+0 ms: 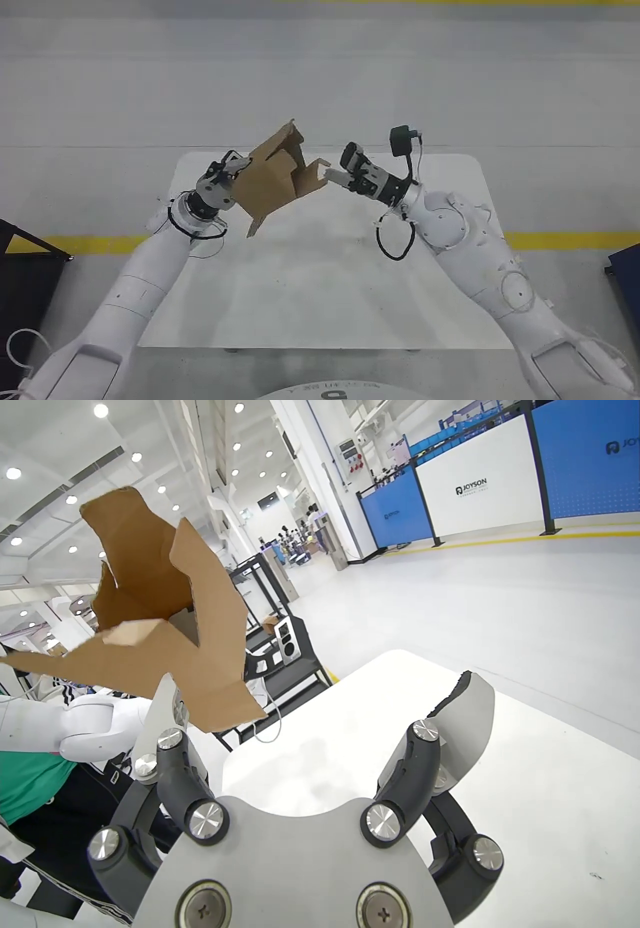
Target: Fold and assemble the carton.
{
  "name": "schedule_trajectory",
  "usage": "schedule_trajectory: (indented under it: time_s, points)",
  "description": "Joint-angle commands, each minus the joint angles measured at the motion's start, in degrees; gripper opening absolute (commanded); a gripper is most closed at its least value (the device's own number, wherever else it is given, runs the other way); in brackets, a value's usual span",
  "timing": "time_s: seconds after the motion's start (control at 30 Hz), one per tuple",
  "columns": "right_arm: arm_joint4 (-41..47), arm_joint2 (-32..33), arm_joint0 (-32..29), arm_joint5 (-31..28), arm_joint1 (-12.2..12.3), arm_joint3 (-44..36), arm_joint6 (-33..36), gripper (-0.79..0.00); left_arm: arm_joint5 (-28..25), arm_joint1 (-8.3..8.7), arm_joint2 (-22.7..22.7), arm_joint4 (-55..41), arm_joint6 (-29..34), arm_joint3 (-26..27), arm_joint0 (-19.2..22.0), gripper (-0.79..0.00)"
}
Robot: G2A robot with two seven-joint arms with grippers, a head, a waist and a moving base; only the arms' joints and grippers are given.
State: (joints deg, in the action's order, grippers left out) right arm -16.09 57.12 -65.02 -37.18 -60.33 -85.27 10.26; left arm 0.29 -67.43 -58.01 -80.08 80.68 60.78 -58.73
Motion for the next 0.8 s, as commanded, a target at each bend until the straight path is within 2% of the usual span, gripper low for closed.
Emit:
schedule_trajectory:
  time_s: [0.0, 0.5, 0.77]
  points:
    - [-0.43, -0.13, 0.26, 0.69, -0.16, -0.44, 0.58, 0.000, 0.24, -0.12, 0.04, 1.17, -0.05, 0.22, 0.10, -0.785]
    - [-3.07, -1.65, 2.77, 3.66, -1.60, 0.39, 3.70, 0.000, 2.65, -0.64, -0.39, 7.41, -0.17, 0.48, 0.61, -0.785]
    - [-1.19, -1.79, 3.78, 1.92, -2.13, 0.93, 6.12, 0.000, 4.00, -0.91, -1.08, 8.49, 0.56, -0.26, 1.19, -0.785]
